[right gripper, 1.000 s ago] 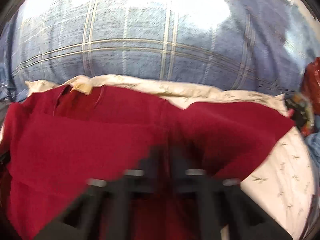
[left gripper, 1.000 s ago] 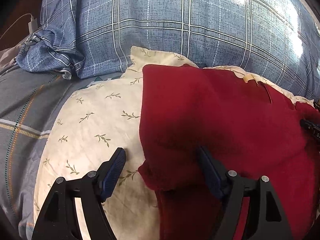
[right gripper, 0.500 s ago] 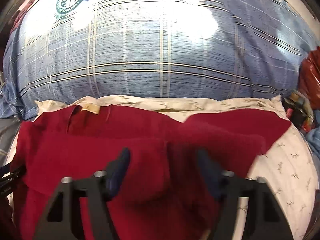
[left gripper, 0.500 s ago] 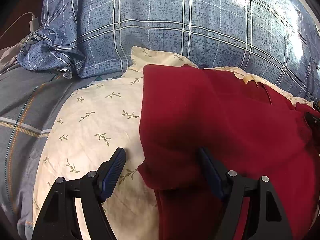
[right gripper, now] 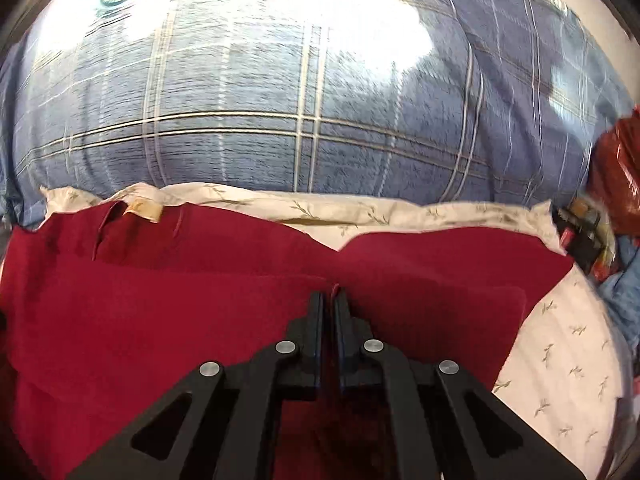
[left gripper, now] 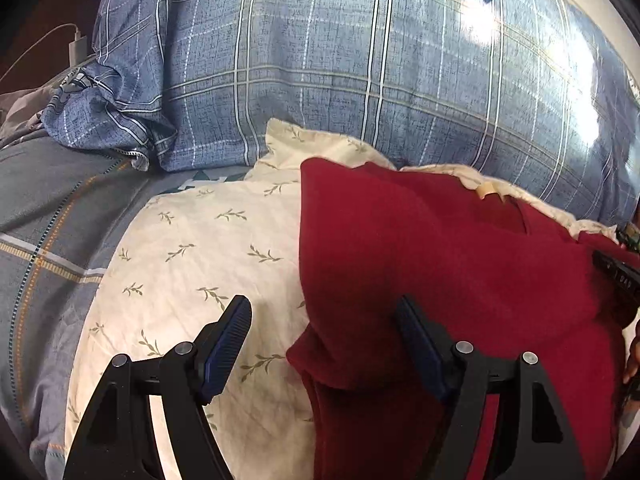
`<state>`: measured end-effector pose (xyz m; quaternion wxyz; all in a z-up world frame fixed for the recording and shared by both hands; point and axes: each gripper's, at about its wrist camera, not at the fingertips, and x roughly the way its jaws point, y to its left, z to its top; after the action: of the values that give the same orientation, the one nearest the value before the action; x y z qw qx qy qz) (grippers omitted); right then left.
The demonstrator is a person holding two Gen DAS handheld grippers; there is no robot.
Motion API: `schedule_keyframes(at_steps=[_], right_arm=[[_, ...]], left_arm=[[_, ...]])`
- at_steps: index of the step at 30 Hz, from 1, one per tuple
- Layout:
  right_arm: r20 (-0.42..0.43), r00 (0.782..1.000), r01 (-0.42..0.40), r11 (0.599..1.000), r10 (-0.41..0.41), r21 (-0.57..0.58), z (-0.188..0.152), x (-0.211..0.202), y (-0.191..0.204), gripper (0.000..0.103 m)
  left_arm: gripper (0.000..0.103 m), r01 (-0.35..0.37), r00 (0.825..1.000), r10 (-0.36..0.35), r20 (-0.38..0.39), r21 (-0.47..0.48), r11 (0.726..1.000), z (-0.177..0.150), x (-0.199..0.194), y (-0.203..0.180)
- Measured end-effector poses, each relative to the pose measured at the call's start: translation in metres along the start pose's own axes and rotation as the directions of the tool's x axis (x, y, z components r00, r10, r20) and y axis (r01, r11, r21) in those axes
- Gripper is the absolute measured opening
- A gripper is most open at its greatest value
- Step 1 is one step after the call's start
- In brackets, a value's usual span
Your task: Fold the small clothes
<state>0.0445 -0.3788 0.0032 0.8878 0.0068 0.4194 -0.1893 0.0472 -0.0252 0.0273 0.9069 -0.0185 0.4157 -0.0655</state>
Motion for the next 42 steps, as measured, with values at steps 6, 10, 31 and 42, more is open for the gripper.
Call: schedule_keyframes(at_steps=[6, 10, 31, 42], right_arm=[[0.034, 0.999, 0.0, 1.0, 0.0, -0.007, 0.001, -0.022, 0.004, 0.042], [0.075, 0.991, -0.11, 0.993, 0.112, -0.04, -0.002, -0.043, 0.028, 0.051], [-0.109, 0.913, -0.407, 0.864, 0.393, -0.296, 0.023, 0.028, 0.238, 0.026], [-0.088, 0.931, -0.364, 0.904, 0.353, -0.226, -0.021, 0.003, 0.16, 0.051]], left_arm=[[0.075, -0.007, 0.999, 0.007, -0.043, -0.002, 1.0, 0.001, 0.013, -0.001], [0.076, -0.02, 0.999, 0.02, -0.049, 0.006, 1.0, 0.001, 0.017, -0.003], [0.077, -0.034, 0.998, 0.035, -0.055, 0.006, 0.999, 0.0, 0.011, 0.0], [0.075, -0.039, 0.999, 0.04, -0.037, 0.016, 0.999, -0.002, 0.008, -0.006]])
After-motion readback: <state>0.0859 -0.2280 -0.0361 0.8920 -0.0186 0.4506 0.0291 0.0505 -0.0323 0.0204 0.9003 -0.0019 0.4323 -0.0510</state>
